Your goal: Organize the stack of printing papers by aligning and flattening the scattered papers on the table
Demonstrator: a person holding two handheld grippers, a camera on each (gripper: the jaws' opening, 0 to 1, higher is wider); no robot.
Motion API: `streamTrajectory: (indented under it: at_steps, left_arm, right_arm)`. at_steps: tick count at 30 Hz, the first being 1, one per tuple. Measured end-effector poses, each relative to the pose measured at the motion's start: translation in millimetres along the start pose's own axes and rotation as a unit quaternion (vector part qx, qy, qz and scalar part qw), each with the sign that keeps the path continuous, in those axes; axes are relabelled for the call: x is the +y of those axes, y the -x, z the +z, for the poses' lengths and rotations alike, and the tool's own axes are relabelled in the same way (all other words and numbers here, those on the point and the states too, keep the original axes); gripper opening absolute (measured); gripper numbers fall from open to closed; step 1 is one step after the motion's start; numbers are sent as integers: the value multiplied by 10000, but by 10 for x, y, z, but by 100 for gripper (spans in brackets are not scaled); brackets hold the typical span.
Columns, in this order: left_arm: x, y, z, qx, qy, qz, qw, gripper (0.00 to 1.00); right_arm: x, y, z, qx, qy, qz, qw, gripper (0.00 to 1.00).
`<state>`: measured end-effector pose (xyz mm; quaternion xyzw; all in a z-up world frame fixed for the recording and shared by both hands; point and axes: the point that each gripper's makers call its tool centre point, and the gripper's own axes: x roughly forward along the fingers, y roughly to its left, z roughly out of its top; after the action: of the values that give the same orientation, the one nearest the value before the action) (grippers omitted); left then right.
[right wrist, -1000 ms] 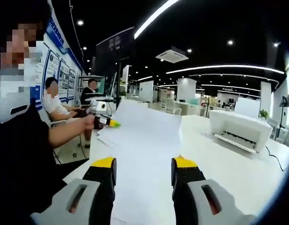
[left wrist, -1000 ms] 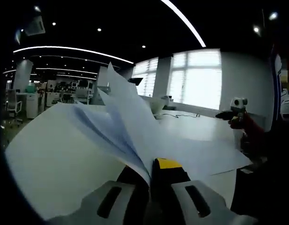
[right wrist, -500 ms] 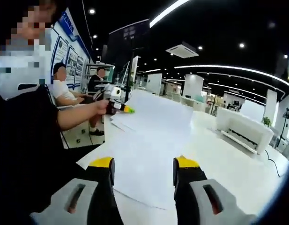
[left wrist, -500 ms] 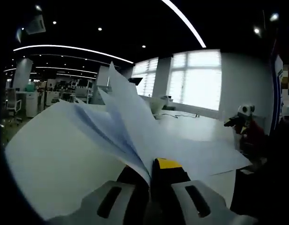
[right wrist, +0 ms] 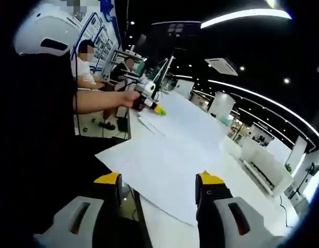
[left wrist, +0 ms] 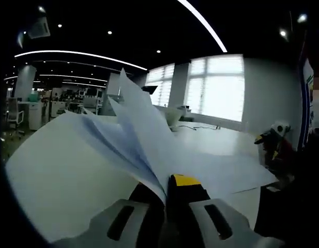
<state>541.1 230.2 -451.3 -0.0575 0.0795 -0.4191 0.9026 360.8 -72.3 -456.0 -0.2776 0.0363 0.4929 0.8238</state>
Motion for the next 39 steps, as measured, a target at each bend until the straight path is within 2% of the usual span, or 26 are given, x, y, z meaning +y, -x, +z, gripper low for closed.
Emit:
streamTrajectory:
  at_steps: [2,10,14,16,19,25,30,39]
  left_arm:
    - [-14,-1,0,-2,-1,0,10000,9]
    - [-33,-1,2,-7,5,-13,10000,9]
    - [-19,1,2,-7,3,-10,10000,9]
    - [-19,1,2,-9,-1,-13,10000,9]
    - [-31,-1,3,-10,2,-20,10000,9]
    - [-54,-5,7,-17,-8,-32,10000,9]
    - [-55,-4,8,-17,-4,-42,10000,9]
    - [-54,-6,5,-8,-8,-54,10000,9]
  right_arm:
    - [59,-27,2,31,217,-20,9998,54]
    - [146,-136,-124,216,488,1,9986,55]
    - [170,-203,-128,97,528,-11,9986,55]
    - [186,-243,-156,159,646,-25,9978,54]
    - [199,-304,-251,368,926,-80,9950,54]
    - [195,-407,-325,543,1419,-219,9881,53]
    - [229,-510,-318,505,1527,-193,9868,49]
    - [257,-630,-153,163,1634,-174,9863,34]
